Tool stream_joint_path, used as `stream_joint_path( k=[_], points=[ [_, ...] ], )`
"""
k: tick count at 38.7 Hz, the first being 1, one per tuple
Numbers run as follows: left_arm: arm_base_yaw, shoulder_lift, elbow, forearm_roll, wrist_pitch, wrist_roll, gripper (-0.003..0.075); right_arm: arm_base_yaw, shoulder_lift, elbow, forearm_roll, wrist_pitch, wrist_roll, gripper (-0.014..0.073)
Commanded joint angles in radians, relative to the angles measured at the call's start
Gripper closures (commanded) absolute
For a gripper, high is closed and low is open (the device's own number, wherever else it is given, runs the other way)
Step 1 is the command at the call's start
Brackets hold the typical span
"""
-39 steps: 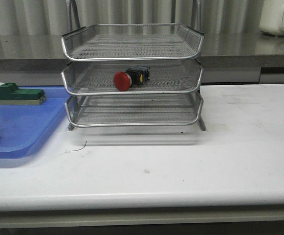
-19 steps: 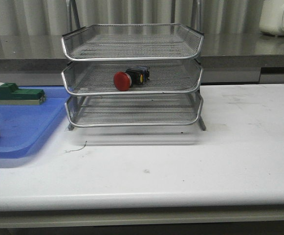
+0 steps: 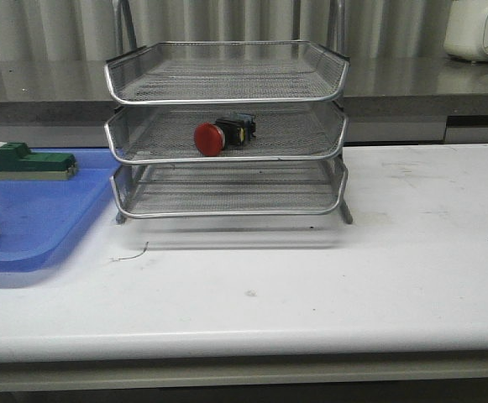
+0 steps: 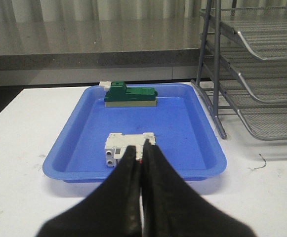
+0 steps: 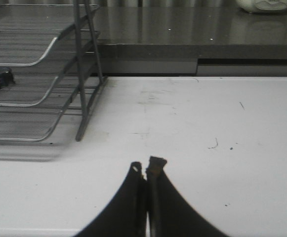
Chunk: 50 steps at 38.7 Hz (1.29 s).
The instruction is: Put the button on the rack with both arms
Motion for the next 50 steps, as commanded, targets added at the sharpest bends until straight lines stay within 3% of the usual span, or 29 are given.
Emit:
stream_joint_path(
  k=[1,5,50],
  points=[
    [0.000,-0.022,0.009,-0.007,-0.088,-0.014,0.0739,-0.032,-0.042,0.050,0.017,-0.138,-0.008,0.0655],
    [0.000,-0.022,0.009,-0.007,-0.088,-0.014,0.0739,-0.039,-0.064,0.116,0.017,-0.164,-0.008,0.0655],
    [0.000,-0.022,0.009,-0.007,-0.088,-0.014,0.0739,-0.039,-0.064,0.114,0.012,-0.121,-0.008,0.0655]
  ],
)
